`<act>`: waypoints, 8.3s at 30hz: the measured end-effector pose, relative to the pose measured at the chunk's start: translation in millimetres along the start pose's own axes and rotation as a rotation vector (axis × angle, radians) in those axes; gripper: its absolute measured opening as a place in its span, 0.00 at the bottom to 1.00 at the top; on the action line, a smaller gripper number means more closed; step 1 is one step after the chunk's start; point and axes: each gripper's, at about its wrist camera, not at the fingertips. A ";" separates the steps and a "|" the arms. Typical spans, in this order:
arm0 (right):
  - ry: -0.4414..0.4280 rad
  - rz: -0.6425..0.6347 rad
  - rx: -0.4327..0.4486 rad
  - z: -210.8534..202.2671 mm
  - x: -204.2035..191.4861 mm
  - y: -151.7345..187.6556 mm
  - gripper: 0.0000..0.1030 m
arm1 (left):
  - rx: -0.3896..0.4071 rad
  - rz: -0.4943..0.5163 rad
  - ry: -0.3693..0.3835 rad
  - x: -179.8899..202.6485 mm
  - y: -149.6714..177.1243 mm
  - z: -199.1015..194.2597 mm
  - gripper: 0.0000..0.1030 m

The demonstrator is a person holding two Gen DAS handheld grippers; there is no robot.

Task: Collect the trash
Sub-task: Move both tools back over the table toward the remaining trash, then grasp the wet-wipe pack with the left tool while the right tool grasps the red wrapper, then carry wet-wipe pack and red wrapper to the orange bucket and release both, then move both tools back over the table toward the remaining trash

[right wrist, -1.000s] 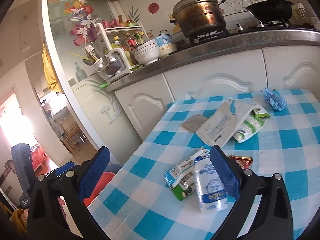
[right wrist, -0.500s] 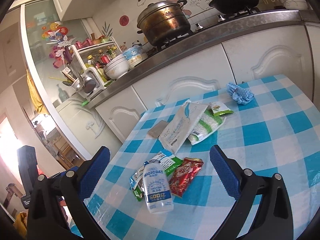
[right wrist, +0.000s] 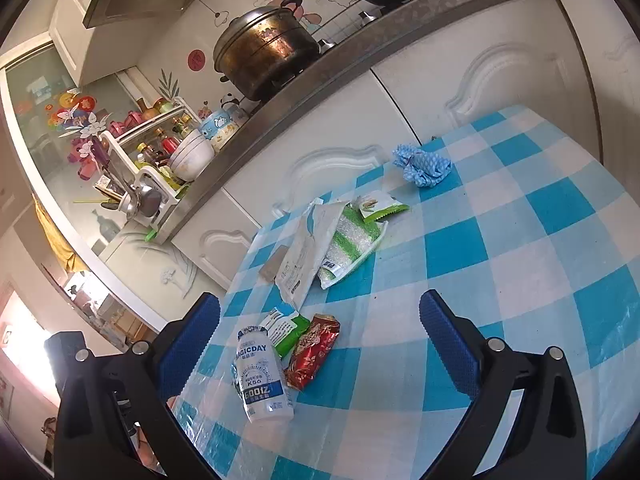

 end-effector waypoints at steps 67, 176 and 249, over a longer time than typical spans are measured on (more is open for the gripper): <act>0.306 -0.204 -0.310 101.2 -48.8 22.6 0.78 | -0.115 -0.033 -0.037 -31.0 -13.8 58.1 0.53; 0.017 -0.736 -0.712 221.4 -337.7 188.5 0.31 | -0.020 -0.609 -0.190 -268.9 170.3 -78.5 0.54; 0.172 -0.035 -0.091 -9.9 -45.0 28.4 0.89 | -0.041 -0.131 -0.084 -67.2 -28.4 -8.1 0.87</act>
Point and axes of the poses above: each gripper's, at about its wrist camera, not at the fingertips, and z roughly the way its jaws point, x to its right, y to its underside, and after that the axes turned 13 degrees about -x, right-handed
